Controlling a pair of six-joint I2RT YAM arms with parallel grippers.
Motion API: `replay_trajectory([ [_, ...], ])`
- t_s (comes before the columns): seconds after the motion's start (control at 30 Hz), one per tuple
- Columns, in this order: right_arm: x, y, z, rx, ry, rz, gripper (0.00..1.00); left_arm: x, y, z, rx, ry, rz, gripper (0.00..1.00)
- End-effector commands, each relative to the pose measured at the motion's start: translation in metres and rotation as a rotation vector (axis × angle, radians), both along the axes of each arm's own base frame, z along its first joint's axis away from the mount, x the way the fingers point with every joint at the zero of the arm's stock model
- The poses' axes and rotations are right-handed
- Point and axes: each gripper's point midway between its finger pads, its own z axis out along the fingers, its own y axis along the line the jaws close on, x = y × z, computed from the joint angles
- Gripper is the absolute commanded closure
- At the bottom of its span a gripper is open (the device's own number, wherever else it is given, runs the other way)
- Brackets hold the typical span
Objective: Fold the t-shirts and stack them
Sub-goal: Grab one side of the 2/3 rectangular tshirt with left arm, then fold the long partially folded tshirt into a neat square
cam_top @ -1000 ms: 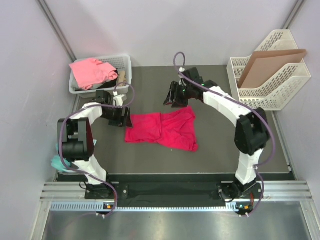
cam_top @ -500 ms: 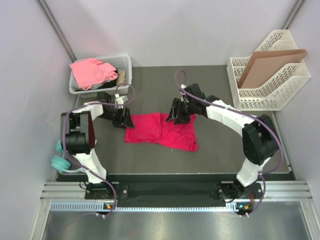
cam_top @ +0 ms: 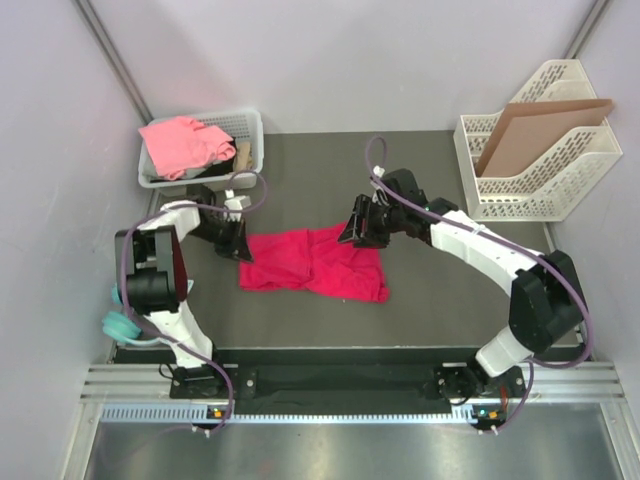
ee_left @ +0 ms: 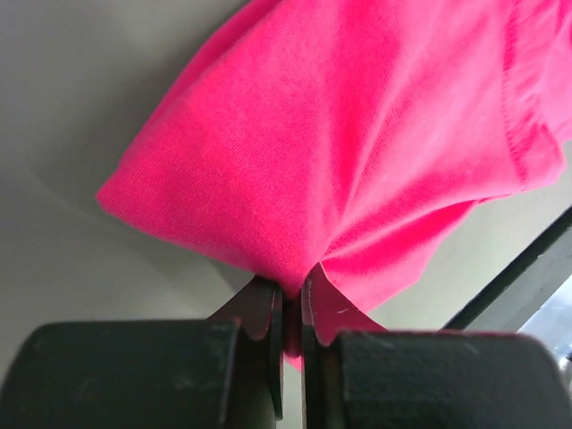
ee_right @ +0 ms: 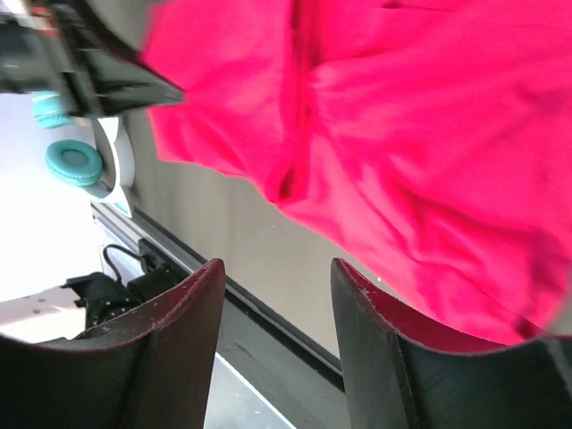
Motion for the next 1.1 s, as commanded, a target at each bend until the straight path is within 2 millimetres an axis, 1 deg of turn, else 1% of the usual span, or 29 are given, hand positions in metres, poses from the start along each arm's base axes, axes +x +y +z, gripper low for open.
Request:
replay_trajectory([
  [0.0, -0.003, -0.008, 0.012, 0.017, -0.049, -0.018, 0.49, 0.004, 0.057, 0.049, 0.192, -0.107, -0.018, 1.0],
  [0.03, -0.004, -0.009, 0.012, 0.019, -0.051, -0.02, 0.49, 0.001, 0.071, 0.058, 0.219, -0.105, -0.027, 1.0],
  [0.07, -0.005, -0.01, 0.014, 0.024, -0.057, -0.019, 0.49, 0.0, 0.08, 0.062, 0.238, -0.103, -0.029, 1.0],
  [0.1, -0.008, -0.012, 0.01, 0.02, -0.048, -0.02, 0.49, 0.002, 0.088, 0.071, 0.256, -0.122, -0.034, 1.0],
  [0.13, -0.008, -0.013, 0.01, 0.02, -0.05, -0.023, 0.49, -0.007, 0.099, 0.074, 0.274, -0.097, -0.04, 1.0],
  [0.17, -0.009, -0.013, 0.012, 0.024, -0.056, -0.023, 0.49, -0.009, 0.103, 0.078, 0.286, -0.096, -0.042, 1.0],
  [0.2, -0.011, -0.015, 0.008, 0.019, -0.049, -0.023, 0.49, -0.009, 0.107, 0.087, 0.304, -0.109, -0.044, 1.0],
  [0.23, -0.011, -0.015, 0.007, 0.019, -0.049, -0.023, 0.49, -0.012, 0.111, 0.091, 0.324, -0.112, -0.056, 1.0],
  [0.3, -0.013, -0.017, 0.004, 0.017, -0.046, -0.024, 0.49, -0.016, 0.108, 0.102, 0.326, -0.126, -0.066, 1.0],
  [0.37, -0.015, -0.019, 0.001, 0.016, -0.043, -0.026, 0.49, -0.018, 0.102, 0.111, 0.325, -0.133, -0.082, 1.0],
  [0.4, -0.016, -0.02, -0.001, 0.014, -0.04, -0.028, 0.49, -0.02, 0.098, 0.119, 0.326, -0.133, -0.088, 1.0],
  [0.5, -0.018, -0.024, -0.007, 0.011, -0.034, -0.032, 0.49, -0.024, 0.076, 0.132, 0.31, -0.132, -0.123, 1.0],
  [0.53, -0.017, -0.026, -0.009, 0.011, -0.033, -0.036, 0.49, -0.024, 0.061, 0.136, 0.31, -0.135, -0.146, 1.0],
  [0.6, -0.02, -0.03, -0.014, 0.01, -0.029, -0.038, 0.5, -0.025, 0.045, 0.141, 0.332, -0.145, -0.162, 1.0],
  [0.67, -0.022, -0.034, -0.019, 0.007, -0.023, -0.044, 0.5, -0.026, 0.015, 0.142, 0.342, -0.162, -0.231, 1.0],
  [0.7, -0.022, -0.036, -0.02, 0.008, -0.021, -0.046, 0.5, -0.028, -0.002, 0.142, 0.35, -0.16, -0.254, 1.0],
  [0.77, -0.024, -0.041, -0.023, 0.01, -0.017, -0.052, 0.5, -0.028, -0.018, 0.137, 0.358, -0.152, -0.282, 1.0],
  [0.8, -0.024, -0.043, -0.023, 0.009, -0.019, -0.056, 0.5, -0.029, -0.032, 0.138, 0.357, -0.152, -0.299, 1.0],
  [0.87, -0.027, -0.047, -0.024, 0.012, -0.018, -0.059, 0.5, -0.029, -0.045, 0.131, 0.36, -0.115, -0.318, 1.0],
  [0.9, -0.025, -0.051, -0.023, 0.011, -0.023, -0.067, 0.5, -0.03, -0.058, 0.134, 0.356, -0.115, -0.338, 1.0],
  [0.93, -0.027, -0.053, -0.024, 0.008, -0.02, -0.067, 0.5, -0.03, -0.064, 0.132, 0.36, -0.109, -0.345, 1.0],
  [0.97, -0.028, -0.056, -0.023, 0.011, -0.023, -0.069, 0.5, -0.028, -0.07, 0.127, 0.37, -0.096, -0.351, 1.0],
  [1.0, -0.027, -0.059, -0.024, 0.01, -0.023, -0.073, 0.5, -0.026, -0.081, 0.129, 0.371, -0.104, -0.354, 1.0],
  [1.03, -0.028, -0.061, -0.021, 0.015, -0.03, -0.074, 0.5, -0.025, -0.087, 0.129, 0.366, -0.103, -0.352, 1.0],
  [1.07, -0.029, -0.063, -0.023, 0.012, -0.029, -0.073, 0.5, -0.018, -0.094, 0.128, 0.36, -0.111, -0.35, 1.0],
])
